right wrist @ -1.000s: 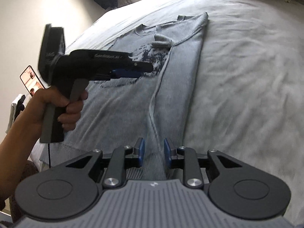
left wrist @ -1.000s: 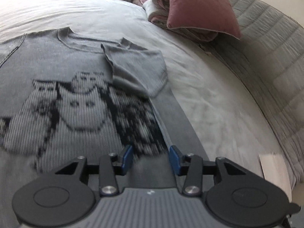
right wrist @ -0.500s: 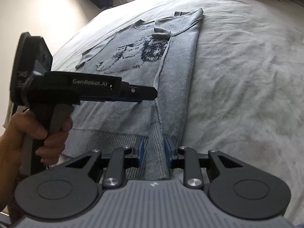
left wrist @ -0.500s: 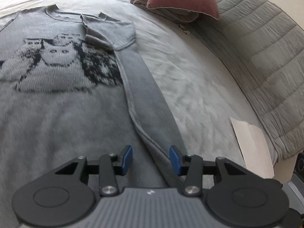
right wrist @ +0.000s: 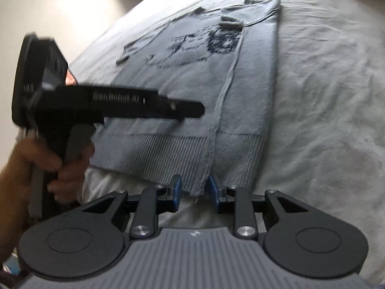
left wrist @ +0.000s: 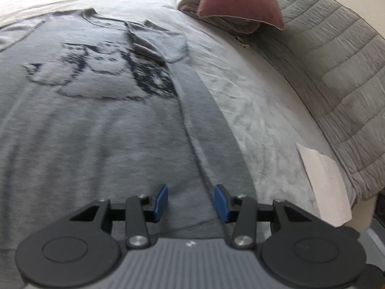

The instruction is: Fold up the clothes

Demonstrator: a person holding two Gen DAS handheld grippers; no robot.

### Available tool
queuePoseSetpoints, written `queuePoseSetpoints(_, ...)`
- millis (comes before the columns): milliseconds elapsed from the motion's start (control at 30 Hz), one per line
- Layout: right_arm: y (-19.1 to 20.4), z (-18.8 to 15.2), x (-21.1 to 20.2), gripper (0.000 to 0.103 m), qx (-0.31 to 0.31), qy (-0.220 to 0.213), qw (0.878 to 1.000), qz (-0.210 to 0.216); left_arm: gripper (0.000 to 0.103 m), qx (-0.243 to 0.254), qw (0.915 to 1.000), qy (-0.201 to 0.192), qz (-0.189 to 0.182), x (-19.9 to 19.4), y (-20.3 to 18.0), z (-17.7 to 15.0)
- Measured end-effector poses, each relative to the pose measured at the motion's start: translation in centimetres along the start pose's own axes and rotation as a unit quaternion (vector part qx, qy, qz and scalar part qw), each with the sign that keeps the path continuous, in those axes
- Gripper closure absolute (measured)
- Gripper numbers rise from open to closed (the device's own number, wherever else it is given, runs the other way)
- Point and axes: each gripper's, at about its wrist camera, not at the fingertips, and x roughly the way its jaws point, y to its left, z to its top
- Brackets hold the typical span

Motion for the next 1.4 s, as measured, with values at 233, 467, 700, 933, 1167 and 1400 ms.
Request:
queuePoseSetpoints(233,1.6,2.9,0.6,0.069,-0.006,-0.017,1.000,0.017,0.058,-0.025,0.9977,-0.034,0.054,-2.3,5.0,2.5)
queuePoseSetpoints(467,3.8,7.7,4.4,0.069,-0.018,-0.019,0.999,0.022,0.055,-0.071,0.9888,-0.076,0.107,-4.7,11.4,5.6)
queuePoseSetpoints(700,4.6,13.3,9.2,0.069,-0.006,-0.018,0.999,0.037,0.055,-0.140,0.9735,-0.120,0.135,-6.3,18.4,8.5)
queuePoseSetpoints(933,4.9,17.5,13.8,0.069,0.011,-0.008,0.999,0.046,0.055,-0.223,0.9565,-0.143,0.122,-5.5,24.2,11.4)
queuePoseSetpoints(1167,5.3,20.3,17.2,0.069,0.020,0.001,0.998,0.057,0.065,-0.311,0.9234,-0.213,0.072,-4.2,27.5,11.7)
queuePoseSetpoints(1400,5.2,22.8,19.0,0.069,0.037,-0.006,0.997,0.063,0.087,-0.308,0.9060,-0.270,0.105,-2.9,27.6,12.6)
